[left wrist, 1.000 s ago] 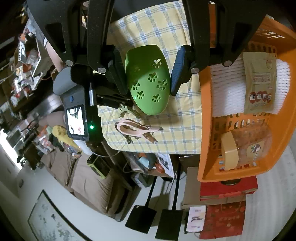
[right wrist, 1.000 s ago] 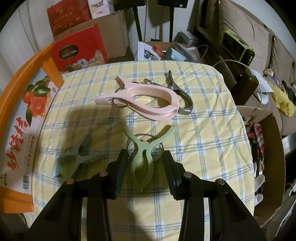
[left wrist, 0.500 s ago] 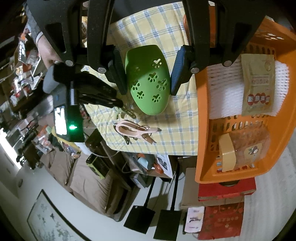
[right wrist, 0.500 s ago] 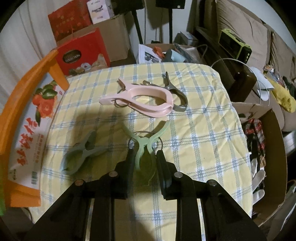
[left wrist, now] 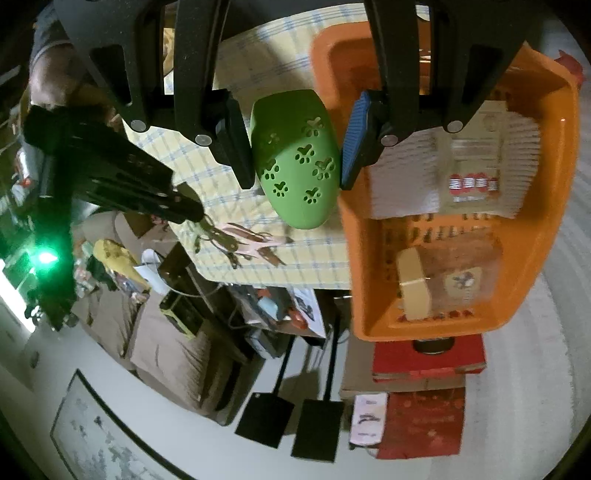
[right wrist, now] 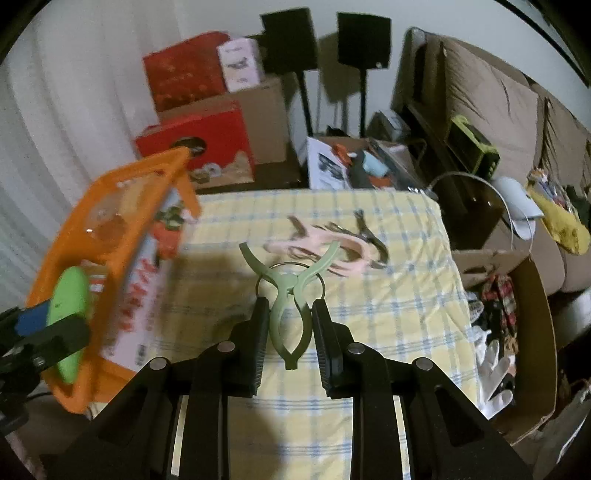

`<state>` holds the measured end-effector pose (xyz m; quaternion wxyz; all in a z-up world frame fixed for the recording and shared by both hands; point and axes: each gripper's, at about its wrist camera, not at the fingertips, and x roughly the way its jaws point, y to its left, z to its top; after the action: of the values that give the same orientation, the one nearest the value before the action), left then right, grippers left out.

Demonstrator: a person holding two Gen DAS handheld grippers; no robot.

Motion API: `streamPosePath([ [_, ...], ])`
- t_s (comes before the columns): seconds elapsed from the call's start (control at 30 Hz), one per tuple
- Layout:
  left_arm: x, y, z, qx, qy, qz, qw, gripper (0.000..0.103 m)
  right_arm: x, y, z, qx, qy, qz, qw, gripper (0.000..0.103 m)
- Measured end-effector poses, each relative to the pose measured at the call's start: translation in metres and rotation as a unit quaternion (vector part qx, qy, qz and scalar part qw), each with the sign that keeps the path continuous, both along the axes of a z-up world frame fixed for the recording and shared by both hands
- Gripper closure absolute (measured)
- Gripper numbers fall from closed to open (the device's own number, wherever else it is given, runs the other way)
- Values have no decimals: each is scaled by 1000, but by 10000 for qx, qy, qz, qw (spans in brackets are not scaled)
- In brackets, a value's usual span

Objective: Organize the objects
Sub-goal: 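Carry egg and clothespin into the basket and open both grippers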

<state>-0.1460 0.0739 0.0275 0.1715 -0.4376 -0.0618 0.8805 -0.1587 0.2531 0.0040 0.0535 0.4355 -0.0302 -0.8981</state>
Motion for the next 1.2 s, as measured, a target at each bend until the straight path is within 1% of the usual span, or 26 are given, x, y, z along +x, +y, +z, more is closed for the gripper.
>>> streamPosePath([
  [0.1,-3,-18,2,-7,-30,118,9999,60,5,-18,11,-23,79,167,9998,80],
  [0.27,-10,-59,-4,-92,-147,394,9991,60,8,-49,24,-44,170,471,9987,80],
  [0.4,-14,-86,-11,-148,-252,564,9980,60,6,-77,30,-119,179,733,9971,80],
  [0.6,-20,-121,-21,-224,-349,810,9958,60,1,-116,34,-94,188,1009,9947,80],
  [0.87,-31,-146,-42,-412,-586,927,9931,60,-2,-159,25,-96,68,1316,9912,80],
  [1.03,-36,-152,-52,-584,-689,941,9915,60,-10,-179,10,-144,-129,1424,9896,80],
  [1.2,-39,-150,-60,-798,-718,901,9901,60,-17,-194,-6,-81,-263,1439,9892,80],
])
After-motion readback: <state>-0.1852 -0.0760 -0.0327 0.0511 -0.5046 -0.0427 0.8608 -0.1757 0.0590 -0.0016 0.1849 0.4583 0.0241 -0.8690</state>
